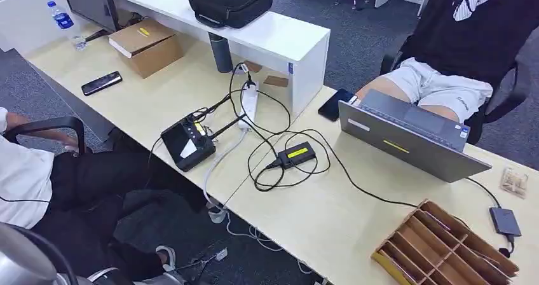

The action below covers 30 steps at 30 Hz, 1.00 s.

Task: Pass the card to the sensor for recognition and then transmit it.

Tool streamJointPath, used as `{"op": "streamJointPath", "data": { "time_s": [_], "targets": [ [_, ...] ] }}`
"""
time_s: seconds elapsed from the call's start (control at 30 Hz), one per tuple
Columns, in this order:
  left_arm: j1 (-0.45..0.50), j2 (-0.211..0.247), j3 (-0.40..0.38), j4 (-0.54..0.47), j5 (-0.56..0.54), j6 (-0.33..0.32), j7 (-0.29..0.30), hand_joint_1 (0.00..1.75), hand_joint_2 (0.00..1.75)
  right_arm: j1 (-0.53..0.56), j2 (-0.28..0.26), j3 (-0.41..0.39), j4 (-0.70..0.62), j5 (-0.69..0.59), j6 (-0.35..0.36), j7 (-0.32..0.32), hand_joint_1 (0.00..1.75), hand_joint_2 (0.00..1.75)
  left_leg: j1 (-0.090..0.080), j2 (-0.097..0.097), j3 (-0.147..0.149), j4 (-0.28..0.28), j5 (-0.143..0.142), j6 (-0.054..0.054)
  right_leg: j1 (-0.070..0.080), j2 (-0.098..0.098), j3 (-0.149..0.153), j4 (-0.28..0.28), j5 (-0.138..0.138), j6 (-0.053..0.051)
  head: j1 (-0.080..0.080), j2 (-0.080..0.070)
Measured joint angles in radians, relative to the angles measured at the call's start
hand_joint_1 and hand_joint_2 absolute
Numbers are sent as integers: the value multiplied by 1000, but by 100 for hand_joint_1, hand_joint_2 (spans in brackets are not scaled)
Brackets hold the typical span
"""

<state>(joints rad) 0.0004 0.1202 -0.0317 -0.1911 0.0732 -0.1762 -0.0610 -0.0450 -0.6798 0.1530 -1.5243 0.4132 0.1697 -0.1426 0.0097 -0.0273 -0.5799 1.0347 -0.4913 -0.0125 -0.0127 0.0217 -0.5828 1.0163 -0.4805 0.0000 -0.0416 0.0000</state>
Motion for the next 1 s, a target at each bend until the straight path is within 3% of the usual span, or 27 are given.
{"op": "streamJointPath", "data": {
  "time_s": [0.3, 0.63, 1.0],
  "targets": [
    [-2, 0, 0, 0, -9, -2, 5, 0, 175, -83, -10, 135, 125, 18, 0, 50, 175, 175, 0, 0, 0, 0, 0, 0, 0, 0, 0, 0, 0, 0, 0, 0],
    [-2, 2, 0, 0, -11, -4, 6, 0, 175, -126, -34, 207, 184, -1, 34, 58, 175, 175, 0, 0, 0, 0, 0, 0, 0, 0, 0, 0, 0, 0, 0, 0],
    [-2, 3, 0, 0, -16, -5, 8, 0, 175, -139, -68, 255, 193, -68, 84, 9, 175, 175, 0, 0, 0, 0, 0, 0, 0, -1, 0, 0, 0, 0, 0, 0]
  ]
}}
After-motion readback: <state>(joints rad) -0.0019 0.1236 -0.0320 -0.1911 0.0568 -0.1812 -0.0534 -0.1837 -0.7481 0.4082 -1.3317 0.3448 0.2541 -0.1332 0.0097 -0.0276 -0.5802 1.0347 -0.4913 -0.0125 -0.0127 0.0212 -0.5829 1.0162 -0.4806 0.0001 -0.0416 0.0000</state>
